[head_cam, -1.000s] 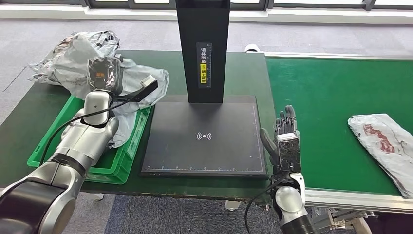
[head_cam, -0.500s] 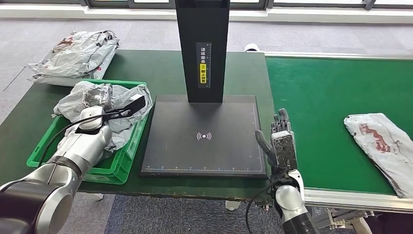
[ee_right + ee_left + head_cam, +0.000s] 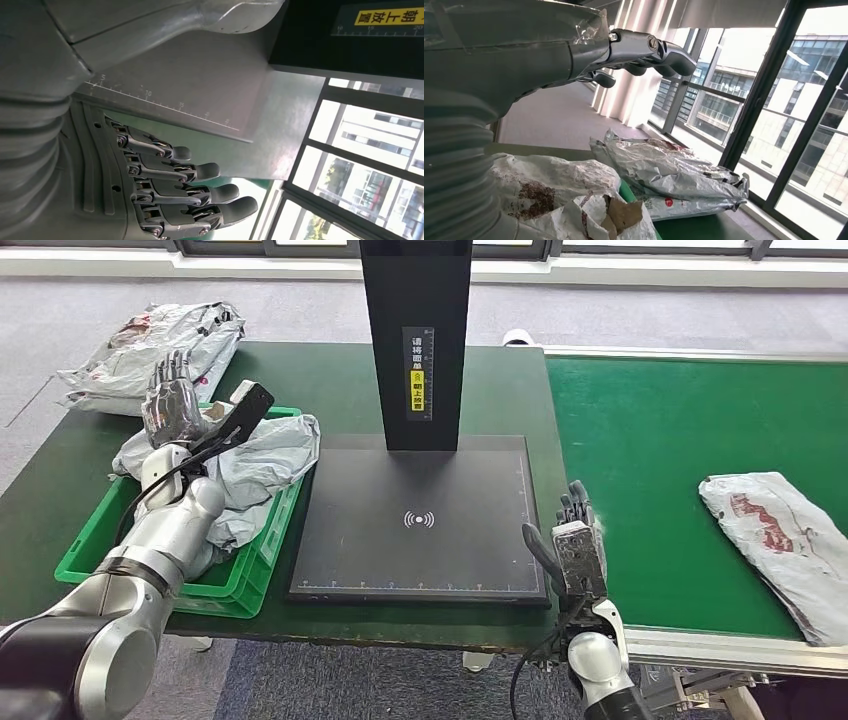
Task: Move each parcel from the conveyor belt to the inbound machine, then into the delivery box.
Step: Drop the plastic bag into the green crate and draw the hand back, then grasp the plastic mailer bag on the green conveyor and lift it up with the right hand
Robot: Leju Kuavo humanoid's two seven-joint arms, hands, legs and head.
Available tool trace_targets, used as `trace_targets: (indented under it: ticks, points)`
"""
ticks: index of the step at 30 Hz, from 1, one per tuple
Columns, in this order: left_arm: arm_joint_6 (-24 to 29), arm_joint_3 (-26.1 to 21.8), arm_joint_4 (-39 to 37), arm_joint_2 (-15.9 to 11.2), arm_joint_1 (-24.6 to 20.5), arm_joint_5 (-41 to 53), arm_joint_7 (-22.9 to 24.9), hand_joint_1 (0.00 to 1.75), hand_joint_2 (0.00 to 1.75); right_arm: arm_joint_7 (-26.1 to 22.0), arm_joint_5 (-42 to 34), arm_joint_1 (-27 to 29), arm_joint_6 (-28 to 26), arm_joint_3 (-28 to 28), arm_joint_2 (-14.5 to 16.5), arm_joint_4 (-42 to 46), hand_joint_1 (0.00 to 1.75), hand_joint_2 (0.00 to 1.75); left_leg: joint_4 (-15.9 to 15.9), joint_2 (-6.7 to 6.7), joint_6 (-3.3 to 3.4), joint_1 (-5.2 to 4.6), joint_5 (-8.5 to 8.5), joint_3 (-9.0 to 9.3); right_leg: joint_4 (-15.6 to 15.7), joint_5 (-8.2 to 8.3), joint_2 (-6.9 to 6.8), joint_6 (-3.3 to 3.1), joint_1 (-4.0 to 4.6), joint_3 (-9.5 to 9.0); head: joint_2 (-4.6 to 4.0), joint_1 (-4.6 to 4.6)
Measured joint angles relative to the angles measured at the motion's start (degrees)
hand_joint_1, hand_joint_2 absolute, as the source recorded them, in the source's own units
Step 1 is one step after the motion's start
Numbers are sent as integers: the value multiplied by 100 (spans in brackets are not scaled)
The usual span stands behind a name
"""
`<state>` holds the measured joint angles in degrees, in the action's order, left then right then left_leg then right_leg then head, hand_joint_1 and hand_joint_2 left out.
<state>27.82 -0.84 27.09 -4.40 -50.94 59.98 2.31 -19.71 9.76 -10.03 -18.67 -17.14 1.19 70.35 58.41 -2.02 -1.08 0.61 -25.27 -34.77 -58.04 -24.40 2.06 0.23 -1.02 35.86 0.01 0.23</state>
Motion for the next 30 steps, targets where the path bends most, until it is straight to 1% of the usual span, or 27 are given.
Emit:
trace_targets:
  ticks: [3, 7, 11, 14, 16, 17, 20, 21, 24, 27, 30]
  points:
    - [185, -89, 140, 21, 50, -250, -246, 0, 175, 4, 16, 6, 16, 0, -5, 1, 0, 175, -1, 1, 0, 0, 0, 0, 0, 0, 0, 0, 0, 0, 0, 0]
    - [301, -168, 597, 23, 261, -1058, -751, 0, 175, 14, 57, -6, 110, 0, -5, -1, 0, 175, -1, 1, 0, 0, 0, 0, 0, 0, 2, 0, 0, -1, 0, -1]
    - [283, -174, 1038, 15, 475, -1396, -854, 0, 175, 19, 91, -40, 129, 0, -5, -1, 0, 175, -1, -4, 0, 0, 1, -2, 0, 0, 0, 0, 0, -1, 0, -1]
    - [282, -174, 1232, 13, 554, -1469, -897, 0, 175, 19, 94, -55, 140, 0, -5, -1, 0, 175, -1, -4, 0, 0, 1, -4, 0, 0, -4, 0, 0, -1, 0, 0]
    - [193, -174, 1341, 13, 602, -1677, -1005, 0, 175, 19, 106, -59, 160, 0, -5, -1, 0, 175, 0, -3, 0, 0, 0, -3, 0, 0, -5, 0, 0, -1, 1, 1]
    - [56, -173, 1406, 16, 633, -1874, -1098, 0, 175, 19, 118, -60, 173, 0, -5, -1, 0, 131, 0, -2, 0, 0, 0, -3, 0, 0, -4, 0, -1, 0, 0, 0]
    - [-613, -130, 1657, 64, 769, -2616, -1506, 0, 175, 35, 179, -64, 180, 17, -5, -1, 0, 0, 1, -3, 0, -1, 0, -2, 1, 0, -4, 0, -1, 1, 1, -1]
    - [-754, -83, 1757, 99, 834, -2810, -1652, 0, 175, 62, 224, -67, 154, 43, -5, -1, 0, 44, 1, -4, 0, -1, 0, -3, 1, 0, -4, 0, -1, 1, 1, -1]
    - [-918, 134, 2079, 266, 1084, -3285, -2019, 0, 175, 178, 500, -91, -49, 168, -5, -1, 0, 175, 1, -9, 3, -5, -1, -4, 2, -1, -6, 1, -4, -1, 0, 1]
    - [-1275, 427, 2423, 512, 1459, -3918, -2322, 0, 175, 267, 987, -116, -353, 294, -5, -1, 0, 175, 1, -9, 8, -10, -5, -4, 3, -4, -8, 6, -12, -2, -1, 1]
    - [-1654, 783, 2697, 763, 1885, -4412, -2470, 0, 175, 395, 1458, -115, -632, 444, -5, -1, 0, 175, 2, -7, 15, -16, -10, -4, 4, -7, -8, 10, -17, -1, 0, 0]
